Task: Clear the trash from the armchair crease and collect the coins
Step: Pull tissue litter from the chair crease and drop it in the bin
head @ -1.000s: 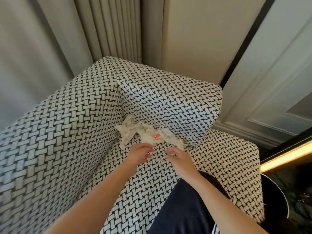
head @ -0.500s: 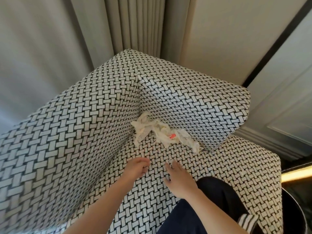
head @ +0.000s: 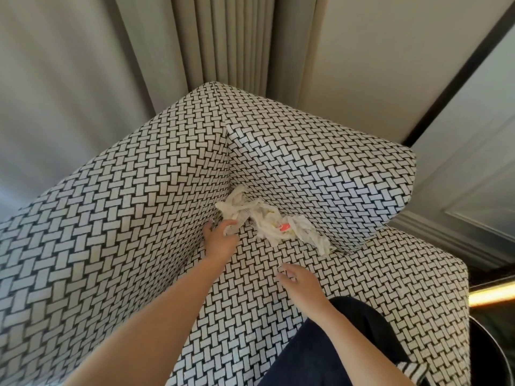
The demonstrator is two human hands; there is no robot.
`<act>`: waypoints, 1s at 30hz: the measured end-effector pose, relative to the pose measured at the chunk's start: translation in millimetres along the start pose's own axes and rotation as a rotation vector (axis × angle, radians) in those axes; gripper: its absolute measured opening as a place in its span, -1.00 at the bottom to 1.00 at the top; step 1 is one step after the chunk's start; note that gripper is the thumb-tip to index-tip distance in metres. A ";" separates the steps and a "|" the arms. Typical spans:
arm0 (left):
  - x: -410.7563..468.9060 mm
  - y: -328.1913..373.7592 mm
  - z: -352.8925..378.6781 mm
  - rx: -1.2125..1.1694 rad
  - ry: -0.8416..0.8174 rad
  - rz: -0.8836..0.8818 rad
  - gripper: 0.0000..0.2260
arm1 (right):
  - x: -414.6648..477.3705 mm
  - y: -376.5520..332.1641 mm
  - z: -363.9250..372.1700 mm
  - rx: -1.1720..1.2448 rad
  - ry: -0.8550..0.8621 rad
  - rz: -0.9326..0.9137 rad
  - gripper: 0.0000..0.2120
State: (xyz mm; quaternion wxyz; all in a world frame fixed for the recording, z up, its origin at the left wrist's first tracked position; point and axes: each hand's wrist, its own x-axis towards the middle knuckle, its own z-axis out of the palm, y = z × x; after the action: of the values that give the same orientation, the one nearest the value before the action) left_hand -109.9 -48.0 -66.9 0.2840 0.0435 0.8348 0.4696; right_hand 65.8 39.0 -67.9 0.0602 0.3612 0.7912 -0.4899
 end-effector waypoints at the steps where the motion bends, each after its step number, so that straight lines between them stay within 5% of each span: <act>1: 5.3 6.1 0.6 0.012 -0.036 -0.003 -0.65 | -0.6 -1.0 -3.3 0.106 -0.011 0.020 -0.59; 7: 15.3 30.8 1.5 -0.359 -0.359 -0.177 -0.54 | 1.4 -0.5 -25.0 0.888 -0.022 0.195 -0.79; 12: 20.3 28.2 11.7 -0.397 -0.240 -0.292 -0.60 | 3.3 6.5 -37.8 1.306 0.022 0.240 -0.68; 18: 9.1 12.5 23.7 -0.468 -0.231 -0.243 -0.78 | 9.8 9.1 -45.8 1.503 0.215 0.287 -0.74; 22: -7.3 0.1 28.8 -0.383 -0.248 -0.174 -0.68 | 12.7 9.2 -47.9 1.457 0.364 0.324 -0.70; 30: -44.9 -17.5 34.0 -0.091 -0.346 0.026 -0.77 | 15.9 8.2 -51.4 1.492 0.389 0.344 -0.65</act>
State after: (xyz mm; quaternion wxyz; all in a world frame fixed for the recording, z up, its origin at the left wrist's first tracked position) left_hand -51.5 -47.1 -75.1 0.4188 0.1216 0.7508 0.4961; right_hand 72.6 91.3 -54.7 -0.2627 0.5028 0.1829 -0.8030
